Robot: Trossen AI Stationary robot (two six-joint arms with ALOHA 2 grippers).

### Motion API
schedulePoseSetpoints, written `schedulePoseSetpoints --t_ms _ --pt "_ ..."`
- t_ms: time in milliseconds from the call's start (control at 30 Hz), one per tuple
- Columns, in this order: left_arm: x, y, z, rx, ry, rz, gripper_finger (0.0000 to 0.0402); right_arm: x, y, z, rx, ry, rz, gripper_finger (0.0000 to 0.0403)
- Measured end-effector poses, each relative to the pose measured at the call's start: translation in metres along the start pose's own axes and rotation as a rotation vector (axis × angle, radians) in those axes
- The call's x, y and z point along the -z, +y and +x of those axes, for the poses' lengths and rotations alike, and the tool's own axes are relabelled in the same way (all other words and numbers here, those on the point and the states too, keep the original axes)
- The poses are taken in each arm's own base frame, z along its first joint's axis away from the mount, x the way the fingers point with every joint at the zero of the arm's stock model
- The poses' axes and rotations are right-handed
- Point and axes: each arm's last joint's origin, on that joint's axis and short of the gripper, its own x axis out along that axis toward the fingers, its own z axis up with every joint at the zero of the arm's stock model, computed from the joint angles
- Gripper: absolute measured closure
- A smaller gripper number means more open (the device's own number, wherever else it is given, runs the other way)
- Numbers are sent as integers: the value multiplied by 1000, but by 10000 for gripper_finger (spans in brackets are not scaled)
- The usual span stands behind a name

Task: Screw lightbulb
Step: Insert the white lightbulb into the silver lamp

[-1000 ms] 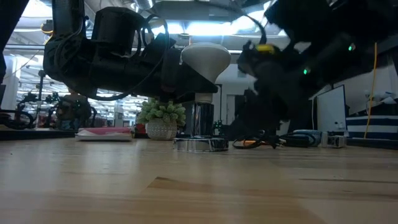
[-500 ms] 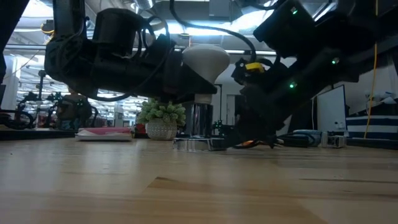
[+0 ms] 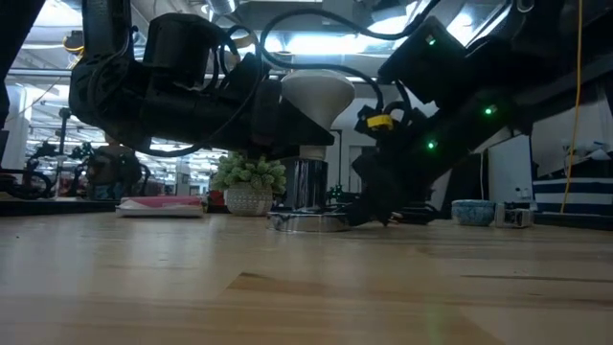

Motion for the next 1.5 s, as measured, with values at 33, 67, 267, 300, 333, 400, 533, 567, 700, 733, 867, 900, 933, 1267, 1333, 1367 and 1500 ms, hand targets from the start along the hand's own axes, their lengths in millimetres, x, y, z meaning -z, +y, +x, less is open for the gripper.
schedulePoseSetpoints --t_ms 33,67,267,300,333,400,533,567,700,733,867,900,933,1267,1333,1367,1500 --pt "0 0 0 0 0 0 249 0 0 0 0 0 -5 395" --pt "0 0 0 0 0 0 249 0 -1 1 3 1 -10 395" --pt "0 0 0 0 0 0 249 -6 -5 -9 8 19 -42 395" --pt "0 0 0 0 0 0 249 -8 -6 -12 10 23 -44 395" --pt "0 0 0 0 0 0 249 -11 -7 -15 10 24 -44 395" --pt "0 0 0 0 0 0 249 -16 -7 -25 -1 18 -46 395" --pt "0 0 0 0 0 0 249 -27 -2 -45 -38 -39 -36 395" --pt "0 0 0 0 0 0 249 -28 1 -50 -54 -49 -36 395" --pt "0 0 0 -1 0 0 249 -29 12 -64 -116 -78 -44 395" --pt "0 0 0 0 0 0 249 -29 15 -66 -137 -81 -45 395" --pt "0 0 0 0 0 0 249 -27 25 -73 -259 -67 -54 395" --pt "0 0 0 0 0 0 249 -26 26 -74 -283 -64 -55 395" --pt "0 0 0 0 0 0 249 -27 28 -74 -299 -65 -53 395" --pt "0 0 0 -1 0 0 249 -14 41 -57 -356 -67 -46 395" --pt "0 0 0 0 0 0 249 -8 45 -49 -368 -61 -51 395" --pt "0 0 0 0 -1 0 249 -5 46 -46 -370 -58 -53 395" --pt "0 0 0 -1 0 0 249 4 47 -37 -327 -54 -61 395"
